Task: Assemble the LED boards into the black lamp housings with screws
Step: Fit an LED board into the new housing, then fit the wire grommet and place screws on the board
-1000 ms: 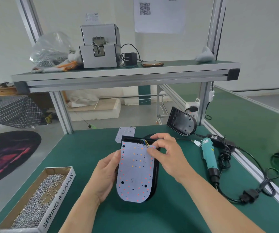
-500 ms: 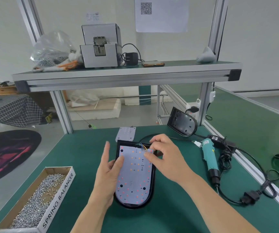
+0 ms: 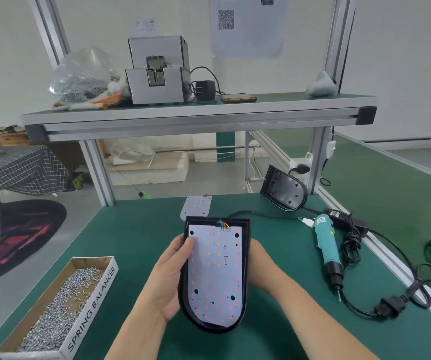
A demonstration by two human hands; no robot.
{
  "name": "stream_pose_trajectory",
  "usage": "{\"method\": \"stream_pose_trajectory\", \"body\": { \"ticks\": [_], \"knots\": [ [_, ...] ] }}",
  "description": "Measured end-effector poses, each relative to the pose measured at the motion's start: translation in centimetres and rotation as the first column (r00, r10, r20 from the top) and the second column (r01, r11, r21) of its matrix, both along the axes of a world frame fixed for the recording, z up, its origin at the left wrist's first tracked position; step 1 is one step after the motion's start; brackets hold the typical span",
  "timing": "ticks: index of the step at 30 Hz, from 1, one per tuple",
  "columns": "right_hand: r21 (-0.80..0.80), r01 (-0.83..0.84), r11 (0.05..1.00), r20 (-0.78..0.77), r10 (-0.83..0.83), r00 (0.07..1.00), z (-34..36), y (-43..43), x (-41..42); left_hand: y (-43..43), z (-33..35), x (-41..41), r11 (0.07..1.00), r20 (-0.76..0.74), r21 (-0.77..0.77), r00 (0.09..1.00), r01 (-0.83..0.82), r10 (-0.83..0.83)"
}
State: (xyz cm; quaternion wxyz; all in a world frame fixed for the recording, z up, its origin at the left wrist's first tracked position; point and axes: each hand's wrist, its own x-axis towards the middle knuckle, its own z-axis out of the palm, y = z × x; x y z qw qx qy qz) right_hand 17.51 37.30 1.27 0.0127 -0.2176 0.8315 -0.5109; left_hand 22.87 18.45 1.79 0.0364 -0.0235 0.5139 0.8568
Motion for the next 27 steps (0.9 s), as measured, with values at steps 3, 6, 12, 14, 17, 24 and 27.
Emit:
{"method": "stream_pose_trajectory", "body": {
  "ticks": [3,6,12,14,17,24,27],
  "knots": [
    [0.477,0.114,0.871,-0.256,0.014,0.966,-1.4,0.2,0.0,-0.1,0.6,-0.2,0.999,-0.010,-0.038,0.999,-0.036,0.036],
    [0.514,0.087,0.853,-0.203,0.023,0.979,-2.4,0.7,0.1,0.2,0.8,-0.3,0.996,0.038,-0.086,0.999,0.018,-0.015],
    [0.049,-0.062,0.997,0.019,0.061,0.998,-1.1,2.1,1.1,0.2,1.0,-0.6,0.992,0.074,-0.122,0.997,0.018,-0.009],
    [-0.261,0.079,0.962,0.092,-0.056,0.994,0.2,2.3,1.7,-0.1,1.3,-0.7,0.991,0.046,-0.133,0.999,0.012,-0.005],
    [-0.367,0.122,0.922,0.112,-0.086,0.990,1.9,2.4,2.1,0.0,1.5,-0.7,0.983,0.018,-0.184,1.000,-0.018,0.022],
    [-0.256,0.197,0.946,0.029,-0.196,0.980,1.8,1.3,2.5,0.5,1.8,-0.2,0.972,-0.019,-0.230,0.999,-0.043,0.040],
    [-0.285,0.124,0.951,0.069,-0.108,0.992,1.2,1.5,2.7,0.5,1.8,-0.2,0.963,-0.030,-0.263,0.998,-0.054,0.048]
  ]
}}
